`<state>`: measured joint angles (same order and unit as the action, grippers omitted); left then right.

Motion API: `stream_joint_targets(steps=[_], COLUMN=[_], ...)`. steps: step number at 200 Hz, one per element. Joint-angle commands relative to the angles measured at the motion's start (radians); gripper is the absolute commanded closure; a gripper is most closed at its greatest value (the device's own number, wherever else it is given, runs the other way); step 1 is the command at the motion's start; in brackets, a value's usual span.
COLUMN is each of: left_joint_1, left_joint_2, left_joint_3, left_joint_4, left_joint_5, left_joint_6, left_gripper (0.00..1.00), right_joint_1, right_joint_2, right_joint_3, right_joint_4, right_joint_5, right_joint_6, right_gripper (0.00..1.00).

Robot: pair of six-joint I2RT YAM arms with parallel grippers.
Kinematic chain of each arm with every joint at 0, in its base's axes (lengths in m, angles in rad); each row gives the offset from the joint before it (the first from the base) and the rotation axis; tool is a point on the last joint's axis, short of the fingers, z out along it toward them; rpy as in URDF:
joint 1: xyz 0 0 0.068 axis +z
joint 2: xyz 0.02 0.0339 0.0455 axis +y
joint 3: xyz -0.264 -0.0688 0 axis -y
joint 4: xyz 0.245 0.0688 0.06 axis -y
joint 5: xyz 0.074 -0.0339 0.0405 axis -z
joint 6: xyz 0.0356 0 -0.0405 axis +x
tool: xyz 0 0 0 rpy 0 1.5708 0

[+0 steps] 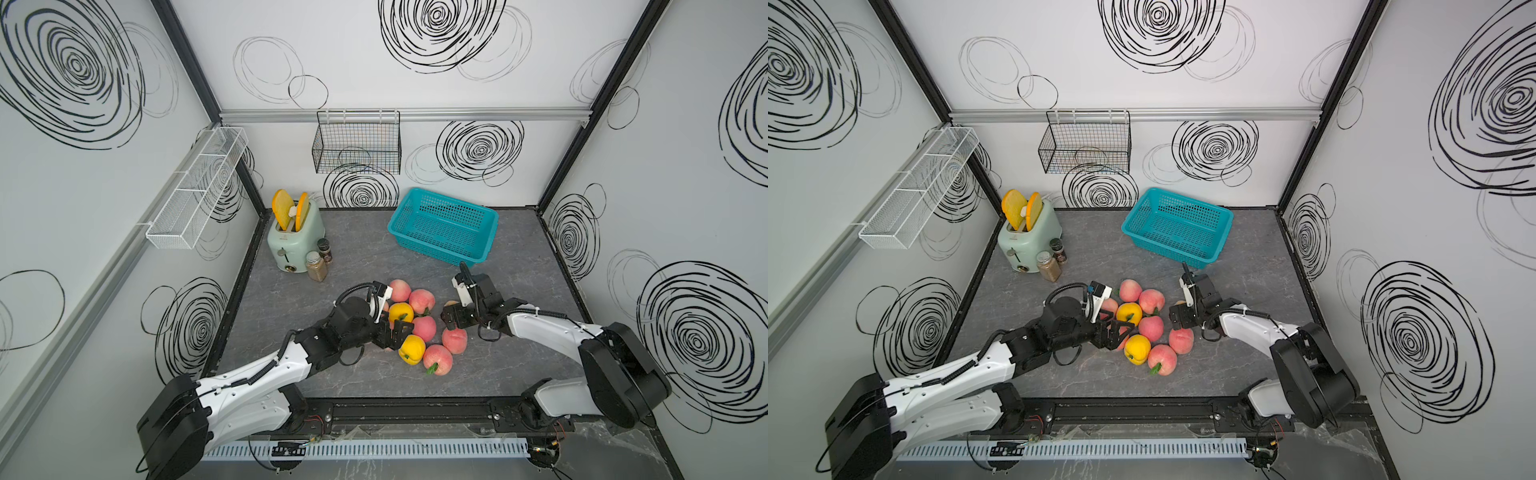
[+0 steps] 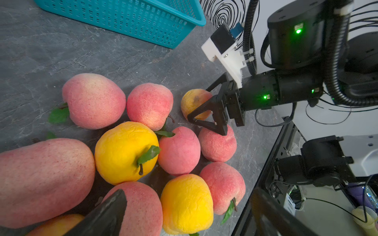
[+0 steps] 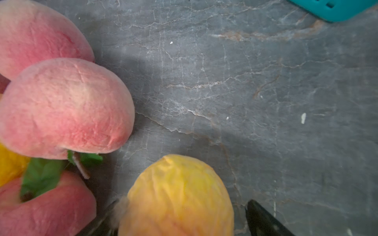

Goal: Put the peaches into the basket
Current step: Pick up the peach from the center of the board.

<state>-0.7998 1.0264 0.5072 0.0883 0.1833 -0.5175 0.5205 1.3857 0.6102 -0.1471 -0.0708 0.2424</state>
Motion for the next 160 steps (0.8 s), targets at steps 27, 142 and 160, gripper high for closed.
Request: stream_joint_targets(steps=[27, 142, 160], left_joint_1=[0.040, 0.068, 0.071], left_joint_2=[-0.025, -0.002, 0.010], left_joint_3=[-0.025, -0.003, 0.010], left_joint_4=[0.070, 0.070, 0.069], left_joint_5=[0.048, 0.056, 0.054], left_joint_6=[-0.016, -0.029, -0.032], left_gripper=[0.02, 0.02, 0.02], right_joint_1=[0.004, 0.006, 0.006], right_joint_2=[0.016, -0.106, -0.121], right_joint_3=[0.034, 0.105, 0.145], right_joint_4=[0.010, -0.048, -0.062], right_joint_5=[0.009, 0.029, 0.034], right_joint_6=[0.010, -0.034, -0.048], right_gripper=[0.18, 0.42, 0.43])
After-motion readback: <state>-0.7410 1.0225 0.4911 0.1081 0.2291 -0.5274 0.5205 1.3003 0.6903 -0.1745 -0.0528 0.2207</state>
